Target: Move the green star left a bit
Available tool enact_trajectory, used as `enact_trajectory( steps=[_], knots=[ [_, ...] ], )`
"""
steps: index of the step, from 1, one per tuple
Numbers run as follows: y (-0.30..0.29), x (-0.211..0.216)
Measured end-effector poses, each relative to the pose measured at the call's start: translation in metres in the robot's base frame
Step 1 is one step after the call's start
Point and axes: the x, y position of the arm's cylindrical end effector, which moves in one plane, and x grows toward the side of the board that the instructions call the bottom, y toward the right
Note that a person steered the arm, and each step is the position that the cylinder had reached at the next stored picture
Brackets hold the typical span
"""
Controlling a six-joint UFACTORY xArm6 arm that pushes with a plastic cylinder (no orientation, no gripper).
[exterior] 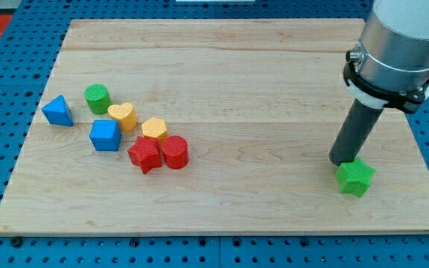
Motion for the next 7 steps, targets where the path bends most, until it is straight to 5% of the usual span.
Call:
enact_trajectory(
  steps=[7],
  knots=[
    [-0.0169,-0.0189]
  ],
)
